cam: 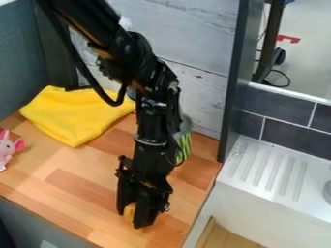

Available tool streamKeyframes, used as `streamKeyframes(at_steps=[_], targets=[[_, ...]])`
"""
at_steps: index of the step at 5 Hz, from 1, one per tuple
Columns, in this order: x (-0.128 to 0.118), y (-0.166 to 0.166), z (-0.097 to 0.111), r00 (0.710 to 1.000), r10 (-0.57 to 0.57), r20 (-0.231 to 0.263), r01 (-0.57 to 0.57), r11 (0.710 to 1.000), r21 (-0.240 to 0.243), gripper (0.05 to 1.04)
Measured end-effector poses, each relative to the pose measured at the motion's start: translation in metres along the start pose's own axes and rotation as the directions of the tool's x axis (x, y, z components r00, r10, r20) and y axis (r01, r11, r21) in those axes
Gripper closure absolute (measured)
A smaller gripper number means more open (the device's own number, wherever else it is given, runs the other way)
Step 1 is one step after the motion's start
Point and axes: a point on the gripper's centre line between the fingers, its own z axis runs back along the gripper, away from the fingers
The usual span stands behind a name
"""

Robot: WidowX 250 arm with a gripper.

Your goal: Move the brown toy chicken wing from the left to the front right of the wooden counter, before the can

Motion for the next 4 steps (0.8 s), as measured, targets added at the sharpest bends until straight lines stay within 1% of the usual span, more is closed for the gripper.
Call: streamKeyframes(at_steps=[1, 2, 3, 4], targets=[[0.0, 0.0, 0.0, 1.0, 0.001, 0.006, -0.001, 1.0, 0.001, 0.422], [0.0, -0.004, 0.005, 0.997, 0.0, 0.078, 0.001, 1.0, -0.012, 0.155], [-0.01, 0.0, 0.032, 0.986, 0.024, 0.165, -0.022, 1.0, -0.015, 0.077], [-0.023, 0.004, 0.049, 0.975, 0.062, 0.212, -0.061, 0.998, -0.014, 0.083]])
